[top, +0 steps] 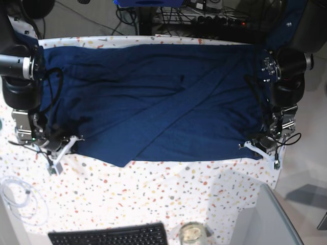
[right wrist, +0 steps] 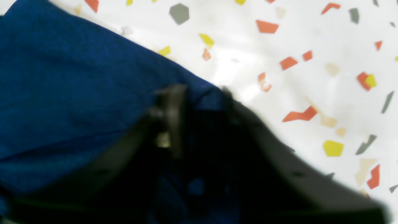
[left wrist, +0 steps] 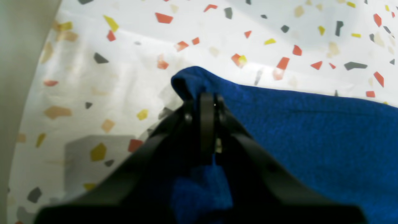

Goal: Layout the t-shirt on the table in an organized manner, then fold the t-shirt properly
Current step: 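Lift the hem corners with both grippers and fold them toward the collar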

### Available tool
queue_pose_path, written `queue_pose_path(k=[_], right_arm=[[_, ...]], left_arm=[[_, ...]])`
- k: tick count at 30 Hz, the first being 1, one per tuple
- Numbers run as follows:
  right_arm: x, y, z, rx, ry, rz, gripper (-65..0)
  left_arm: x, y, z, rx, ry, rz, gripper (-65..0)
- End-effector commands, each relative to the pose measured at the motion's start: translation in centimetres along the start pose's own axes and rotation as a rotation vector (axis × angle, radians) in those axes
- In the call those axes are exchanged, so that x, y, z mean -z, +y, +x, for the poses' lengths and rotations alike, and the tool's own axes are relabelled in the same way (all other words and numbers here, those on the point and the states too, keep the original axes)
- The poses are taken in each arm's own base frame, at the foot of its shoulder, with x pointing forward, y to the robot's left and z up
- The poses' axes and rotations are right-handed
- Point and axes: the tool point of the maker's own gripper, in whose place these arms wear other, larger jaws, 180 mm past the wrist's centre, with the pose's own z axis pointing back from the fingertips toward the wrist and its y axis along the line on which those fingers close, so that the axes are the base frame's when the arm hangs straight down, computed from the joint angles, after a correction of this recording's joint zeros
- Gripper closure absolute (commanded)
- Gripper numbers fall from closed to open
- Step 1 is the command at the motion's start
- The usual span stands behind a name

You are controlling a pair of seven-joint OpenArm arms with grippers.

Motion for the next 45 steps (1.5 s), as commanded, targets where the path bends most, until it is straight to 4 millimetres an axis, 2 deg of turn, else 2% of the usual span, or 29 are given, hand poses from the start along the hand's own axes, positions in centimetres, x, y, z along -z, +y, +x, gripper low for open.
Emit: queue_pose_path(k=[1, 3, 6, 10, 14, 16, 26, 30, 36, 42, 45], right_arm=[[-0.4, -0.7, 1.6, -0.01, -0.023, -0.007, -1.4], [-0.4, -0.8, 1.6, -0.009, -0.024, -0.009, -0.5], [-0.6, -0.8, 2.2, -0.025, -0.042, -0.008, 0.0], [-1.7, -0.9, 2.8, -0.082, -0.098, -0.027, -0.2], [-2.9, -0.4, 2.6, -0.138, -0.118, -0.042, -0.2], [-3.5, 0.0, 2.6, -0.164, -0.136, -0.048, -0.2], [-6.4, 2.3, 2.3, -0.271, -0.21, -0.016, -0.2], [-7.2, 3.0, 0.9, -0.292, -0.209, -0.009, -0.2], [-8.3, 3.8, -0.7, -0.318, -0.205, -0.003, -0.2], [-8.9, 4.1, -2.9, -0.321, -0.175, 0.002, -0.2], [-9.6, 2.5, -4.2, -0.27, -0.164, -0.037, -0.2]], left_arm=[[0.0, 0.4, 3.4, -0.008, -0.076, 0.007, 0.0], [-0.1, 0.4, 4.0, -0.006, -0.09, 0.007, 0.0], [-0.7, 0.5, 6.5, 0.016, -0.159, 0.011, 0.0], [-1.7, 0.9, 7.0, 0.039, -0.143, 0.02, 0.0], [-3.4, 1.1, 7.0, -0.018, -0.178, -0.003, 0.0], [-4.2, 1.6, 6.6, -0.037, -0.177, -0.009, 0.0], [-7.3, 1.5, 4.5, -0.048, -0.214, -0.039, 0.0], [-8.7, 1.2, 3.4, -0.046, -0.226, -0.057, 0.0], [-12.4, 3.3, 2.1, -0.098, -0.272, -0.034, 0.0], [-14.5, 3.3, -1.5, -0.085, -0.221, -0.044, 0.0], [-14.9, 3.5, -3.1, -0.085, -0.191, -0.039, 0.0]])
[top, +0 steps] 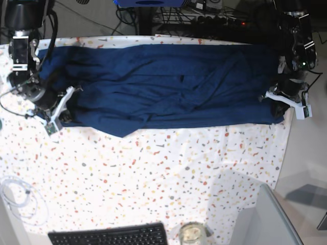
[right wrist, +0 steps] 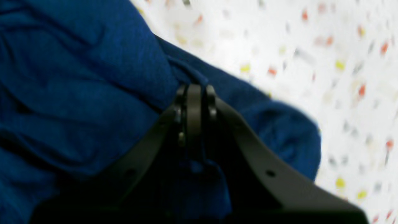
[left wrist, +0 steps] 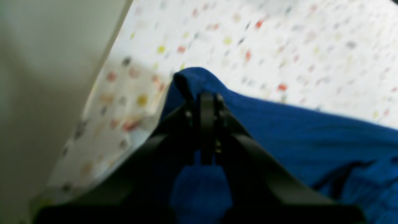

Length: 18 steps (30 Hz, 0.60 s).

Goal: Layout the t-shirt on the table in an organized manner, then fold the t-shirt properly
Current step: 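Lift the hem corners with both grippers and fold them toward the collar, then lay the folded edge flat with both grippers, forming a long strip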

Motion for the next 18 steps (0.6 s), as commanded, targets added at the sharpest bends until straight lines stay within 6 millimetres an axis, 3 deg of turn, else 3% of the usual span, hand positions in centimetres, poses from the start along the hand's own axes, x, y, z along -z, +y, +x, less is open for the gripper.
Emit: queue_pose_path(k=[1, 7, 10, 18], right_arm=[[-0.7, -1.7, 1.3, -0.007, -0.043, -0.039, -0.2], [-1.9, -1.2, -1.1, 0.001, -0.007, -0.042, -0.2], [-2.2, -0.7, -1.9, 0.004, 0.007, -0.035, -0.2], [-3.4, 1.0, -1.9, -0.01, 0.005, -0.027, -0.2]], left_arm=[[-0.3, 0.3, 1.6, 0.008, -0.049, 0.001, 0.0], [-1.2, 0.7, -0.5, 0.009, -0.006, 0.009, 0.0], [-1.9, 0.5, -0.5, 0.025, -0.007, 0.002, 0.0], [-2.5, 0.2, -0.7, 0.04, -0.001, -0.004, 0.0]])
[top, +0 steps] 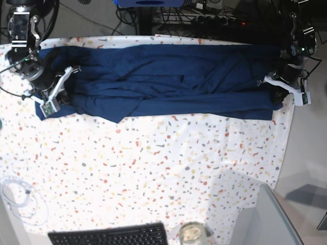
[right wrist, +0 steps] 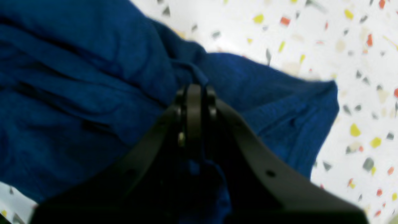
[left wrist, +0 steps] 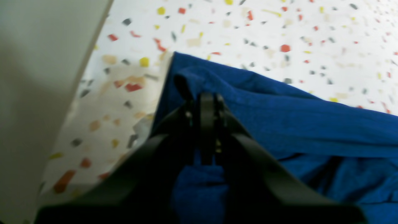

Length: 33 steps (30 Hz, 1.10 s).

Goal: Layout the t-shirt on the table in an organized manner, then fold the t-shirt properly
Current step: 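Lay the folded edge flat with both grippers, forming a long strip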

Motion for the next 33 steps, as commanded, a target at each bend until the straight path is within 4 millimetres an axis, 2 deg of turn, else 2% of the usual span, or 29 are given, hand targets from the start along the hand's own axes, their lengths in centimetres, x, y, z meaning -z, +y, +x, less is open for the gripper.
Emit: queue_pose_path(k=[1, 3, 8, 13, 19, 24, 29, 33], right_arm=[[-0.4, -0.8, 0.8, -0.01, -0.023, -0.017, -0.2], [-0.7, -0.7, 0.5, -0.017, 0.001, -0.019, 0.0], [-1.8, -0.2, 0.4, -0.038, -0.002, -0.021, 0.0], [-1.9, -0.2, 0.5, -0.038, -0.003, -0.025, 0.0], [-2.5, -1.7, 0.4, -0.022, -0.008, -0.065, 0.0], [-2.6, -1.3, -0.3, -0.021, 0.007, -0.055, 0.0], [-2.4, 0.6, -1.1, 0.021, 0.014, -0.034, 0.0], [-2.4, 1.2, -1.7, 0.029, 0.025, -0.022, 0.0]], left_arm=[[-0.2, 0.2, 1.5, 0.012, -0.044, -0.001, 0.0], [-0.6, 0.3, 1.0, 0.016, -0.034, 0.0, 0.0], [-1.7, -0.3, 1.1, 0.04, -0.037, -0.015, 0.0], [-2.2, -0.6, 1.3, 0.052, -0.044, -0.022, 0.0], [-3.3, 1.6, 2.6, 0.043, -0.081, 0.039, 0.0], [-3.2, 1.6, 1.2, 0.04, -0.012, 0.041, 0.0], [-3.1, 1.3, -0.2, 0.008, 0.009, 0.046, 0.0], [-3.0, 1.9, -1.7, -0.012, 0.043, 0.06, 0.0]])
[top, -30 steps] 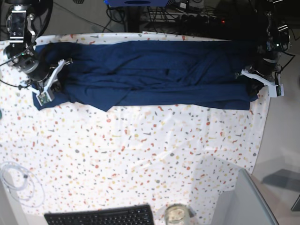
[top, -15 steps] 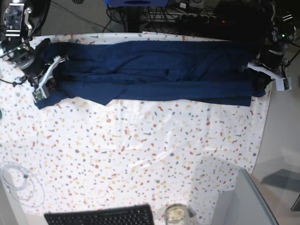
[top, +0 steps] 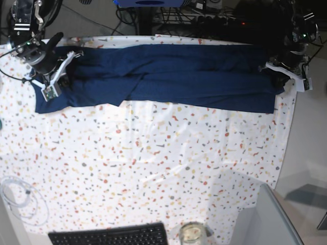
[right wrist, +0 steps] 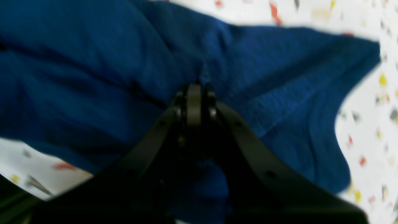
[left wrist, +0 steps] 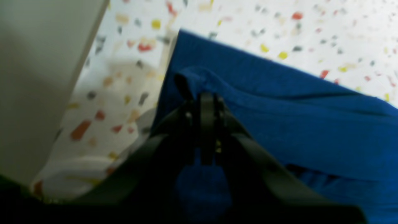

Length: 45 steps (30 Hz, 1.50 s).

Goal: Layout the t-shirt on the table in an organized manner, then fold the t-shirt properly
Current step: 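Lay the folded edge flat with both grippers, forming a long strip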

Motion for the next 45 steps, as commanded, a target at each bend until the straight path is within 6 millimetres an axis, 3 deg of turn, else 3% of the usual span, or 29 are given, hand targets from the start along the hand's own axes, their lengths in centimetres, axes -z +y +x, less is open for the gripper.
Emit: queue_pose_path(k=[1, 6, 14, 21, 22, 26, 28, 31, 33, 35, 36, 38, 39, 45], right_arm=[[-0.2, -0.5, 1.0, -0.004, -0.037, -0.01, 0.0], [-0.2, -0.7, 1.0, 0.0, -0.039, -0.015, 0.0], [0.4, -0.6, 0.7, 0.022, -0.03, -0.009, -1.5], [-0.3, -0.4, 1.1, 0.008, -0.045, -0.014, -27.0], [-0.8, -0.3, 1.6, -0.002, -0.06, -0.018, -28.7], [-2.8, -0.5, 5.1, -0.065, -0.149, -0.05, -30.6], [-2.6, -1.1, 6.7, -0.078, -0.174, -0.065, -30.5], [-1.7, -3.0, 8.8, -0.092, -0.148, -0.099, -29.7], [-0.5, -4.4, 9.6, -0.084, -0.116, -0.112, -27.3], [1.2, -6.1, 9.5, -0.069, -0.067, -0.111, -18.3], [2.1, -6.6, 9.3, -0.05, -0.049, -0.108, -12.5], [3.9, -7.2, 8.7, -0.004, -0.009, -0.086, 0.0], [4.5, -7.4, 8.1, 0.012, 0.011, -0.079, 0.0], [4.4, -8.6, 6.7, 0.011, 0.054, -0.091, -0.2]], left_arm=[[-0.2, 0.7, 0.9, 0.006, -0.028, 0.011, 0.0], [0.0, 1.3, -0.6, -0.012, 0.008, 0.025, 0.0], [0.1, 1.3, -0.7, -0.014, 0.01, 0.025, 0.0], [-0.1, 1.2, -0.6, -0.008, 0.009, 0.022, 0.0], [-0.3, 1.4, -0.8, -0.007, 0.014, 0.027, -1.2], [-1.1, 0.6, 0.5, 0.01, -0.028, 0.015, -20.4], [-2.0, 0.7, 2.1, 0.026, -0.07, 0.022, -28.0], [-3.5, 0.4, 4.5, 0.031, -0.145, 0.033, -34.4], [-4.1, 0.4, 5.9, 0.024, -0.193, 0.045, -33.7], [-3.7, -0.1, 6.2, 0.004, -0.208, 0.038, -29.3], [-3.0, -0.6, 6.3, -0.006, -0.21, 0.026, -25.0], [-1.0, -1.3, 4.9, -0.039, -0.168, 0.004, -9.5], [-0.1, -1.2, 3.9, -0.044, -0.137, 0.005, 0.0], [2.7, -0.8, -0.1, -0.009, -0.018, 0.064, 0.0]])
